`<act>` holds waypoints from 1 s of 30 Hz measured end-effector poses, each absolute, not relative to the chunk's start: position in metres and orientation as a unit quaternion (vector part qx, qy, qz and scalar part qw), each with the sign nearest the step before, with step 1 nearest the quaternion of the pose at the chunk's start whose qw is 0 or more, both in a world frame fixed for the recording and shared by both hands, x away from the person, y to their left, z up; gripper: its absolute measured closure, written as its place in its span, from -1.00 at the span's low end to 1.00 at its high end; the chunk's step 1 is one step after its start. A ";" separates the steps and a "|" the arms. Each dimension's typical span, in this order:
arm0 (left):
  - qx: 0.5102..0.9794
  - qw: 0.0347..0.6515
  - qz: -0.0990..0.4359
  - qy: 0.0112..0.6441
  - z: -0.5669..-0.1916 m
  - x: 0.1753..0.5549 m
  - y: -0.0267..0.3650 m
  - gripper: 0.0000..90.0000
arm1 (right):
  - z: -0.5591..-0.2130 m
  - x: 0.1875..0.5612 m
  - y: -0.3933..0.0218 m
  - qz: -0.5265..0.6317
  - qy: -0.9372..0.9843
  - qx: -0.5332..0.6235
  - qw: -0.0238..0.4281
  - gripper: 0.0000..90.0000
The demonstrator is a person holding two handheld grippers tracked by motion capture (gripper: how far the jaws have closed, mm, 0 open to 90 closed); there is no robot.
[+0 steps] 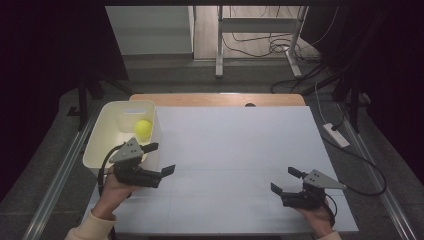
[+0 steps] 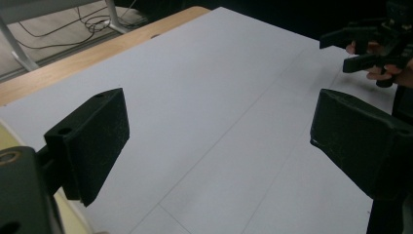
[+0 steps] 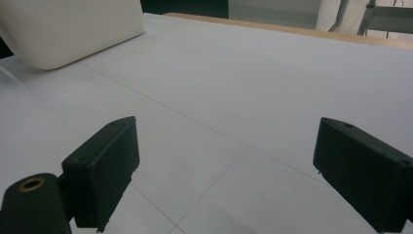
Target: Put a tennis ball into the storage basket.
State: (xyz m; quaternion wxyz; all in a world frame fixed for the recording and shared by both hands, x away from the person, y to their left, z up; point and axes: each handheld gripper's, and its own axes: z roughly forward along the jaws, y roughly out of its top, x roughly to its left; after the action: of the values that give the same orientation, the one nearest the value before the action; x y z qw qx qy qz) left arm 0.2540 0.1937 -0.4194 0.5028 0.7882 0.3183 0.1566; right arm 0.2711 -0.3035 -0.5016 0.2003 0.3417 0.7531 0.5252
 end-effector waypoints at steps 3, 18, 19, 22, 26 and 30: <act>0.792 0.502 0.158 0.311 -0.423 0.251 0.190 -0.83 | -0.502 0.271 -0.304 0.525 0.754 0.341 0.200 -0.79; 0.802 0.496 0.172 0.286 -0.441 0.240 0.178 -0.79 | -0.501 0.270 -0.303 0.525 0.753 0.342 0.200 -0.79; 0.803 0.496 0.172 0.283 -0.443 0.239 0.177 -0.79 | -0.501 0.270 -0.303 0.525 0.753 0.342 0.200 -0.79; 0.805 0.495 0.166 0.282 -0.449 0.238 0.175 -0.79 | -0.501 0.270 -0.303 0.524 0.754 0.340 0.201 -0.79; 0.807 0.493 0.161 0.283 -0.457 0.237 0.173 -0.80 | -0.501 0.270 -0.303 0.524 0.754 0.341 0.201 -0.79; 0.809 0.489 0.159 0.284 -0.472 0.235 0.170 -0.80 | -0.502 0.270 -0.303 0.523 0.755 0.341 0.200 -0.79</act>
State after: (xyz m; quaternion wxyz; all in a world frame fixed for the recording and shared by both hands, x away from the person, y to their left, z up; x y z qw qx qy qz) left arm 0.2348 0.1702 -0.4715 0.4887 0.8094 0.2839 0.1595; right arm 0.2703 -0.3028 -0.5019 0.2000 0.3406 0.7550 0.5234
